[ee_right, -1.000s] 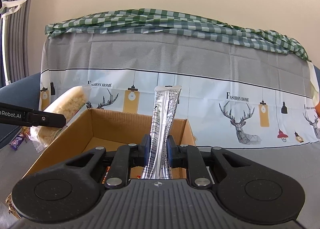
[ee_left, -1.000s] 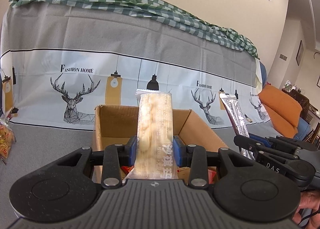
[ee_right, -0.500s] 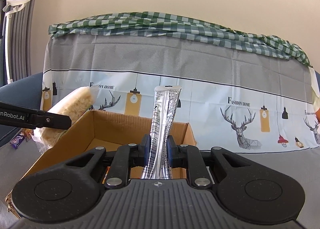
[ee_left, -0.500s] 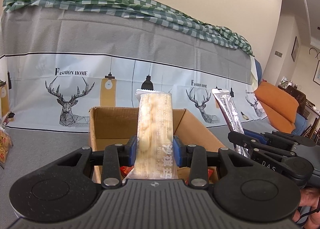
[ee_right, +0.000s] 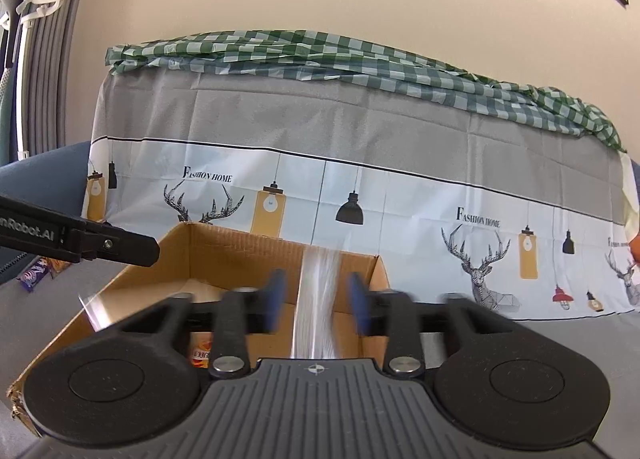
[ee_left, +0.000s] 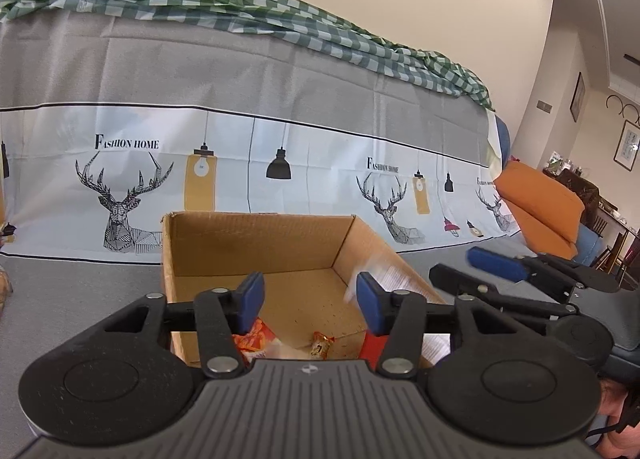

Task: Organize snacks
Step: 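Open both tools to drop the cracker bar and silver packet into the box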

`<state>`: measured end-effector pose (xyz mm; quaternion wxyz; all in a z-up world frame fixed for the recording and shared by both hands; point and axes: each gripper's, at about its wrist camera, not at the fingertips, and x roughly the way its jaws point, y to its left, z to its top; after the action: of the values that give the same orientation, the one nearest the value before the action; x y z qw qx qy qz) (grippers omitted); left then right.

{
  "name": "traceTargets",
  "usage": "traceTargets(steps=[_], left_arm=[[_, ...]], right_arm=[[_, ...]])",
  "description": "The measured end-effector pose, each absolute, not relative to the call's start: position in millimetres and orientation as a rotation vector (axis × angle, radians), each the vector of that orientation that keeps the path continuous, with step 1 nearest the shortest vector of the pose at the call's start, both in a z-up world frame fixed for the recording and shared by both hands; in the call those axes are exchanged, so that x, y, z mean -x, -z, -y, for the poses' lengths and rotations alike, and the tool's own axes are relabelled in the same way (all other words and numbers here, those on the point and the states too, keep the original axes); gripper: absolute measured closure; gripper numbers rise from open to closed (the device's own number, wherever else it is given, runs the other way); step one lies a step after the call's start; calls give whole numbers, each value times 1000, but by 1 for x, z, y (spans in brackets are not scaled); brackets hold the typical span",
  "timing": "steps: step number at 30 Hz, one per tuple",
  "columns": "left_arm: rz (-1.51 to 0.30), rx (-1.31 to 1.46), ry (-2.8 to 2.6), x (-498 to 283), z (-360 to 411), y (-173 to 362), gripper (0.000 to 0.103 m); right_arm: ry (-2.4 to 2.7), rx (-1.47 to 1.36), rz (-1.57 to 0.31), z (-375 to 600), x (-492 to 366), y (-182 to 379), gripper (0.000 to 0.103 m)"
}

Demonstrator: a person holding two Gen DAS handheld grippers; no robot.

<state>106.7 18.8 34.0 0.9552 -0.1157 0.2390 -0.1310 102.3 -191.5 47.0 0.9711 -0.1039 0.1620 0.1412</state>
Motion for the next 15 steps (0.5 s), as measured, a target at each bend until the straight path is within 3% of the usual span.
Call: traceTargets(steps=[1, 4, 15], left_arm=[[-483, 238, 262, -106, -20, -34, 46], [-480, 249, 248, -105, -24, -34, 46], [-467, 172, 139, -89, -48, -33, 33]], right_arm=[[-281, 212, -319, 191, -101, -47, 42], [-280, 209, -317, 188, -102, -48, 36], [-278, 101, -340, 166, -107, -47, 32]])
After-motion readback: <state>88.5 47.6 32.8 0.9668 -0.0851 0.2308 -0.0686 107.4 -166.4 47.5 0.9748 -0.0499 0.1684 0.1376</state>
